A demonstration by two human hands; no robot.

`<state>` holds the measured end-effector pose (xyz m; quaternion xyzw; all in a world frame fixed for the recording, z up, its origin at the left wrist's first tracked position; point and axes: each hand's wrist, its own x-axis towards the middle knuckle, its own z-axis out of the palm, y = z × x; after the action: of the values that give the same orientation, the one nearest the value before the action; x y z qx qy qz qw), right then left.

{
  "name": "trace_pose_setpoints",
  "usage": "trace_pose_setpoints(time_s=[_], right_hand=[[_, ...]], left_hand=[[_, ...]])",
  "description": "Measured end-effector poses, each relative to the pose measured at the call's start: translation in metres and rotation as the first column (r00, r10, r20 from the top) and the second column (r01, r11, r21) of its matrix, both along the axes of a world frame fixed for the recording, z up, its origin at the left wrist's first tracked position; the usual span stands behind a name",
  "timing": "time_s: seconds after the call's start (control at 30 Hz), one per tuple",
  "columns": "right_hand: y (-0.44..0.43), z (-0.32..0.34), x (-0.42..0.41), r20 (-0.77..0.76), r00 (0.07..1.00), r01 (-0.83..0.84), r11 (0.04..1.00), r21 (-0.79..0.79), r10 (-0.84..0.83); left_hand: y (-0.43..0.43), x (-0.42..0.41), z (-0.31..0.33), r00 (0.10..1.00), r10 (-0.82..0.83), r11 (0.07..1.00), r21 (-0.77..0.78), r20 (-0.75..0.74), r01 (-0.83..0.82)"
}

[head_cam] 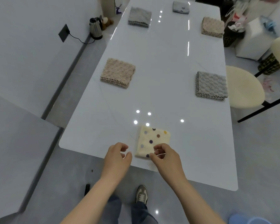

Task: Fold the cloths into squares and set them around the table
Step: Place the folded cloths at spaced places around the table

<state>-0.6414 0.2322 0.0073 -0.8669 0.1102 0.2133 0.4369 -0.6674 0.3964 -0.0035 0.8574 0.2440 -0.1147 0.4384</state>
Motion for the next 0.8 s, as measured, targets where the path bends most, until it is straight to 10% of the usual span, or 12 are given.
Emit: trace_pose_setpoints(time_s=[0.8], right_hand=[[0.153,0.005,0.038,0.022,0.983,0.181,0.984,0.002,-0.181]], left_hand=[[0.152,0.079,0.026,0.945,-0.327,0.944,0.042,-0.005,0.327]])
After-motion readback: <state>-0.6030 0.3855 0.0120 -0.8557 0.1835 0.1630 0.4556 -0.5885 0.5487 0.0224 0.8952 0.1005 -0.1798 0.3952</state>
